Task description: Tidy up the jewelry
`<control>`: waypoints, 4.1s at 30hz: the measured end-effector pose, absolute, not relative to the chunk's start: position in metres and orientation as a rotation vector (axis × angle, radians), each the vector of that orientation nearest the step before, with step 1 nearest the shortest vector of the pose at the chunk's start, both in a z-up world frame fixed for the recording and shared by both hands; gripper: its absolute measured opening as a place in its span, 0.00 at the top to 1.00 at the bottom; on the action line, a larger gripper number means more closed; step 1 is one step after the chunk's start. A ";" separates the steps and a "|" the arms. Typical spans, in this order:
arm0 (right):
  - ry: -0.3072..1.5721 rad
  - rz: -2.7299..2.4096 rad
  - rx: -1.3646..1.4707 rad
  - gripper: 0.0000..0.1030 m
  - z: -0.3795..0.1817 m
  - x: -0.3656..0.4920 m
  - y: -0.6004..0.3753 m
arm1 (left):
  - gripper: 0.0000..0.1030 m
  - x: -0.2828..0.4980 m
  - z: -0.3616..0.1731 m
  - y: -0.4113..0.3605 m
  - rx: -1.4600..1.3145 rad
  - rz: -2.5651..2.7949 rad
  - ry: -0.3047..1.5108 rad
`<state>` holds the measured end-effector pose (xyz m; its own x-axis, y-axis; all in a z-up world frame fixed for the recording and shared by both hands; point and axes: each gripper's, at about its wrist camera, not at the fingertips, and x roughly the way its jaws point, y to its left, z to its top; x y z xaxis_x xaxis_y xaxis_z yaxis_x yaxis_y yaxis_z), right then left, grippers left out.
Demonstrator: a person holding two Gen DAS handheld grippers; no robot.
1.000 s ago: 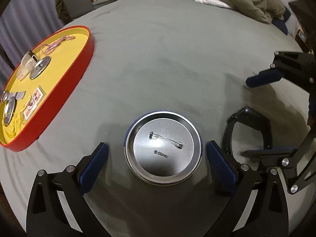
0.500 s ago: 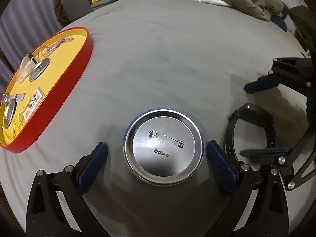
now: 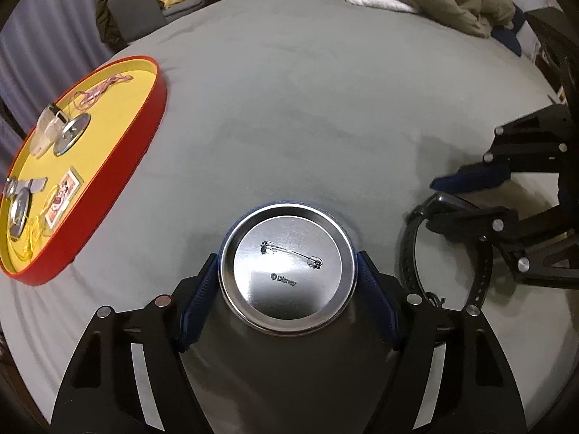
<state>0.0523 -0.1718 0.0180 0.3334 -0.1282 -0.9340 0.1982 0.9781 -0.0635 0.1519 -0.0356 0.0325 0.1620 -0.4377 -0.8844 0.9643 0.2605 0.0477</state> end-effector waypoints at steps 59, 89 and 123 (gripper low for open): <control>1.167 -0.201 0.039 0.89 0.018 0.378 -0.266 | 0.30 0.345 0.055 -0.064 0.587 -1.034 0.914; 1.104 -0.186 0.120 0.23 0.020 0.368 -0.268 | 0.13 0.335 0.059 -0.058 0.634 -0.973 0.839; 1.056 -0.164 0.309 0.08 0.175 0.273 -0.202 | 0.05 0.295 0.220 0.066 0.049 -0.497 0.970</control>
<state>0.2732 -0.2018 0.1750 0.4857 0.0144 -0.8740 0.2794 0.9448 0.1709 0.2945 0.0664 0.2199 0.4629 -0.3825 -0.7996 0.4259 0.8871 -0.1779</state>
